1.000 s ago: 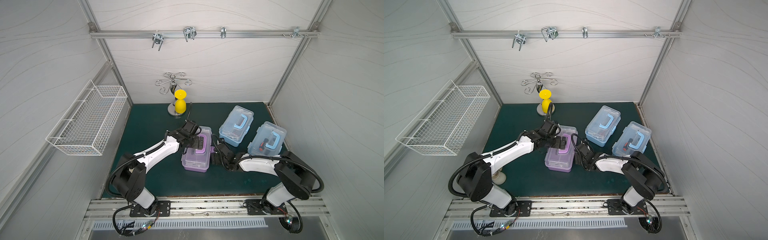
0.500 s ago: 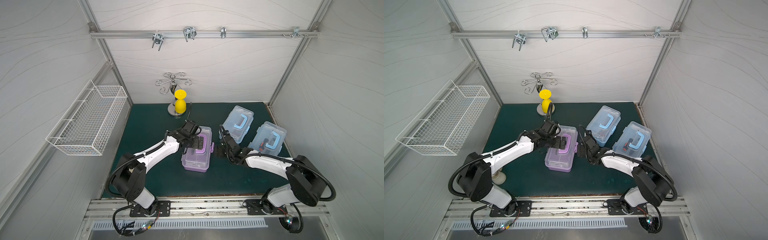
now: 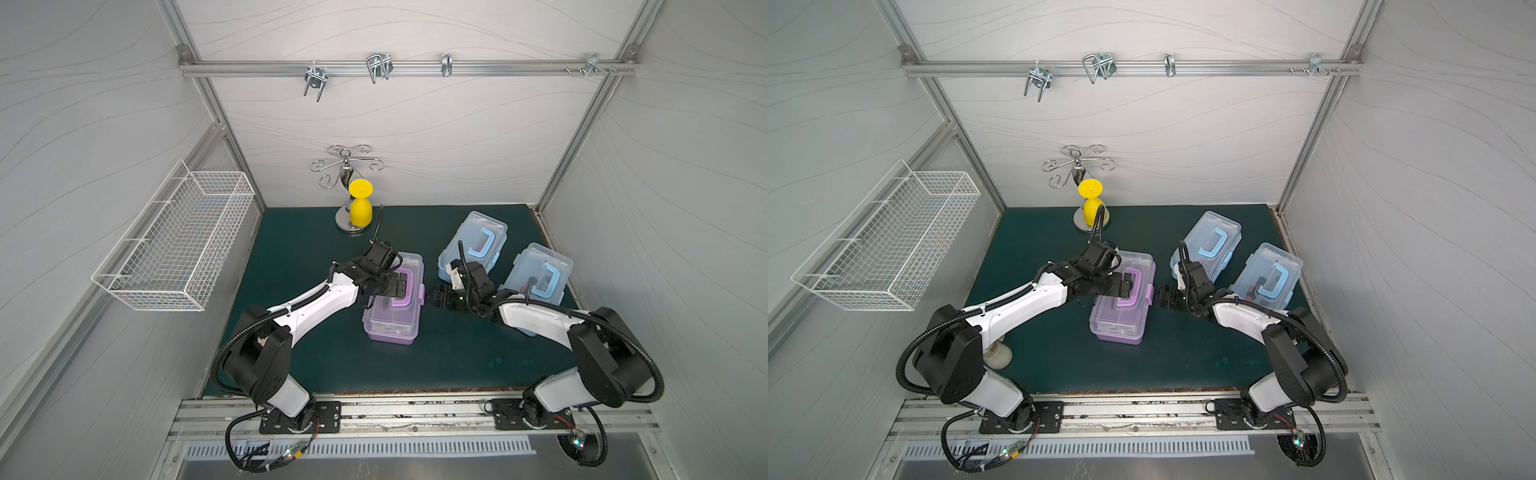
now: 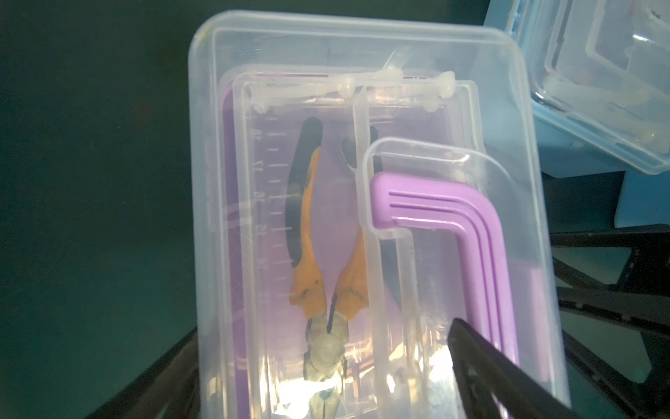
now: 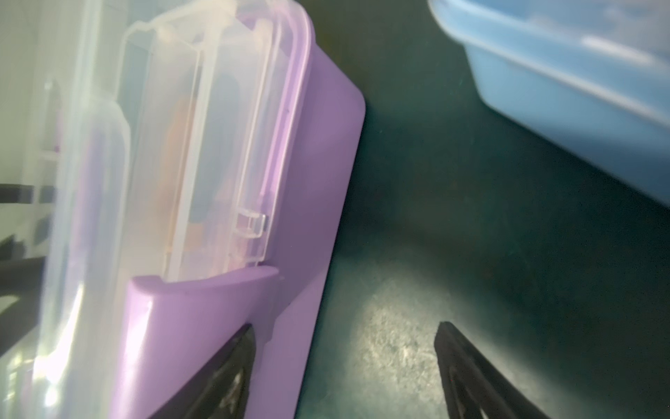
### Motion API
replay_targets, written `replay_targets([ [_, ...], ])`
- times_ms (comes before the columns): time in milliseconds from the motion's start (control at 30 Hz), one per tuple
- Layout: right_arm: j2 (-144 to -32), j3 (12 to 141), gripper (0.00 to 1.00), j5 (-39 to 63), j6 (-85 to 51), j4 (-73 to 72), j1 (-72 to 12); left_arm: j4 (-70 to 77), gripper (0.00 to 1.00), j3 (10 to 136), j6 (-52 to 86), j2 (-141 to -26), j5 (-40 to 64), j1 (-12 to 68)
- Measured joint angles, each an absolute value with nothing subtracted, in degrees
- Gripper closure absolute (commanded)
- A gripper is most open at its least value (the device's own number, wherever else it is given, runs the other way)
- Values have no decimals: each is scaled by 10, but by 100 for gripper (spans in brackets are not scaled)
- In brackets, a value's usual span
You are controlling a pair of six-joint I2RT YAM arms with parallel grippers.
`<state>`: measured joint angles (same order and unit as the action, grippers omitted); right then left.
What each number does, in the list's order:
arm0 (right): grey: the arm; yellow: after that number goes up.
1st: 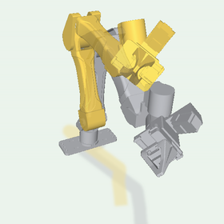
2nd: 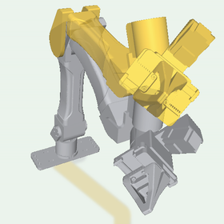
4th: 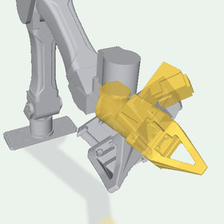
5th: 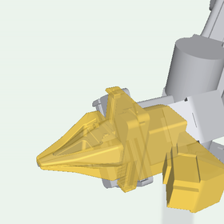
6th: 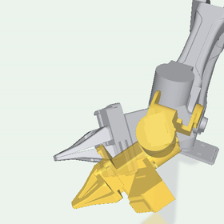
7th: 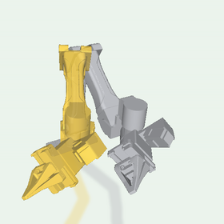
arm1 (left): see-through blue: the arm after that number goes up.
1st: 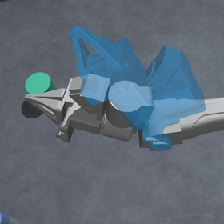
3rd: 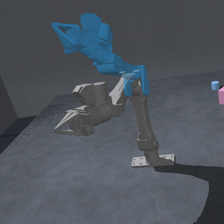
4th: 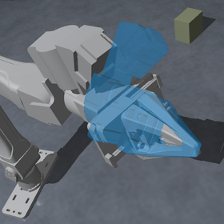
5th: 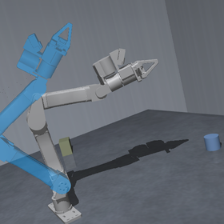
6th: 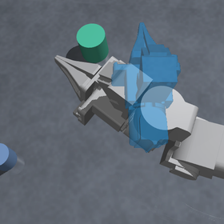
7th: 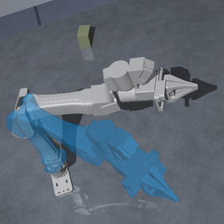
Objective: Close toolboxes
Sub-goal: Fasten the toolbox latch on the toolbox.
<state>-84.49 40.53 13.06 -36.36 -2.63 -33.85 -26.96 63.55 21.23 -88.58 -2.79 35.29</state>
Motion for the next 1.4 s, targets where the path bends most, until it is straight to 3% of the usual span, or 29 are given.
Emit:
replay_targets([
  [167, -837, 405, 30, 158, -383, -26, -335, -265, 1, 633, 212, -885, -30, 352],
  [433, -800, 411, 34, 182, -396, -34, -341, -258, 1, 627, 212, -881, -30, 352],
  [967, -818, 429, 64, 198, -402, -42, -354, -253, 1, 621, 212, -877, -30, 352],
  [1400, -818, 449, 56, 204, -402, -38, -358, -249, 1, 614, 212, -871, -29, 353],
])
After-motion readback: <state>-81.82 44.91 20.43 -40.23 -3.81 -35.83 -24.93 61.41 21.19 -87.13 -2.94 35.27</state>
